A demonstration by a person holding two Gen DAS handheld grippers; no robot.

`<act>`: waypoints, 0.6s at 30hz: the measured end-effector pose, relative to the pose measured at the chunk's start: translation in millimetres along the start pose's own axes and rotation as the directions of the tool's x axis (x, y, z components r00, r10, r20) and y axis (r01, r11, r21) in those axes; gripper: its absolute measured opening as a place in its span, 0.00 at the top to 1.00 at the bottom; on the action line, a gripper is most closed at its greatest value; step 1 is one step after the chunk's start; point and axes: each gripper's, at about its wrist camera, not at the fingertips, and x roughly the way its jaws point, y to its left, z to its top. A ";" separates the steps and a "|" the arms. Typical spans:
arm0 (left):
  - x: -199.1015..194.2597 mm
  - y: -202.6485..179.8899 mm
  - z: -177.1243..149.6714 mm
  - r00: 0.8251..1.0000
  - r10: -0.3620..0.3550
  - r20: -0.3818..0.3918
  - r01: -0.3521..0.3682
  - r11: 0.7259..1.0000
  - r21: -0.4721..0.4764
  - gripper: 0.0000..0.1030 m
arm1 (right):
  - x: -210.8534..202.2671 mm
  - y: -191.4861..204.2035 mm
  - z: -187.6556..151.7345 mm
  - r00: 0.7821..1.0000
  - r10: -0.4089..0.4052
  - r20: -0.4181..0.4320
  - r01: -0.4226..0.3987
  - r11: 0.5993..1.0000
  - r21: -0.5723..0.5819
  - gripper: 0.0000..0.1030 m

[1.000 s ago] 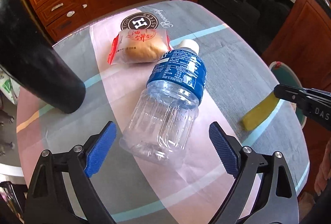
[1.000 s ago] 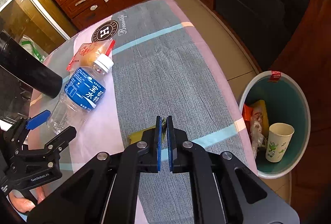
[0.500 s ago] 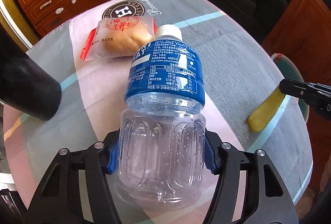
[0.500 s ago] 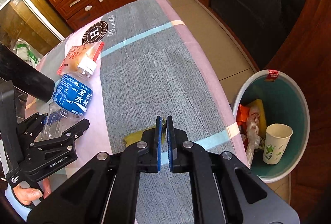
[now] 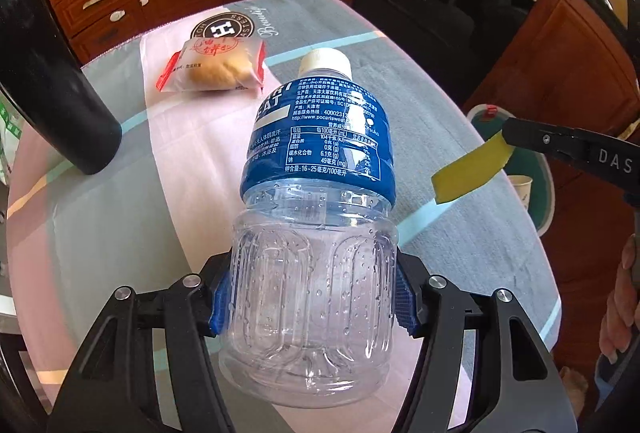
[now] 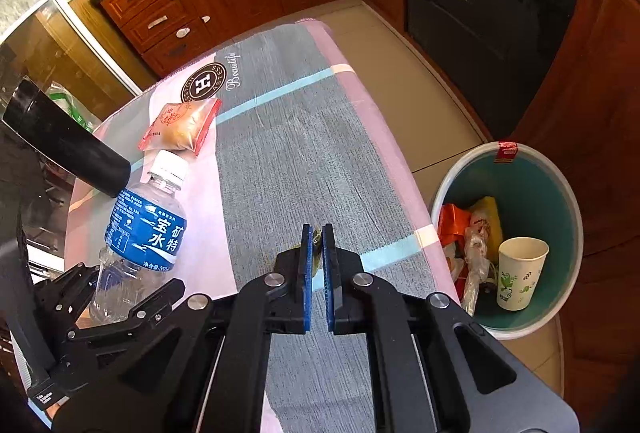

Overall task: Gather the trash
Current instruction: 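Carry the water bottle and husk over the bin and release both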

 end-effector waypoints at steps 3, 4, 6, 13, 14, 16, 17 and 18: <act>-5.7 -11.2 -3.7 1.000 -0.008 0.002 0.008 1.000 0.007 0.39 | -12.2 -5.7 -3.6 1.000 -0.001 0.018 0.001 1.000 0.004 0.95; -7.5 -14.8 -4.5 1.000 -0.013 0.001 0.013 1.000 0.009 0.39 | -16.2 -7.8 -4.5 1.000 -0.001 0.023 0.001 1.000 0.006 0.95; -11.0 -22.4 -5.3 1.000 -0.019 0.004 0.019 1.000 0.017 0.39 | -23.9 -12.5 -6.4 0.999 -0.002 0.034 0.002 1.000 0.010 0.95; -24.0 -56.6 -1.1 0.999 -0.037 0.021 0.035 0.997 0.072 0.39 | -46.6 -37.2 -12.7 0.998 -0.010 0.068 0.008 0.999 0.040 0.95; -24.9 -61.5 -0.3 0.999 -0.038 0.022 0.037 0.996 0.080 0.39 | -49.1 -41.3 -13.5 0.997 -0.010 0.073 0.007 0.999 0.046 0.95; -25.4 -71.6 2.4 0.999 -0.040 0.023 0.038 0.995 0.097 0.39 | -53.4 -52.0 -15.0 0.997 -0.009 0.081 0.004 0.998 0.062 0.95; -25.3 -77.1 3.6 0.999 -0.041 0.021 0.038 0.994 0.105 0.39 | -54.8 -57.7 -15.7 0.996 -0.010 0.084 0.004 0.998 0.069 0.95; -25.1 -83.5 4.3 0.999 -0.043 0.018 0.040 0.993 0.114 0.39 | -55.9 -62.6 -16.4 0.996 -0.011 0.086 0.004 0.997 0.077 0.95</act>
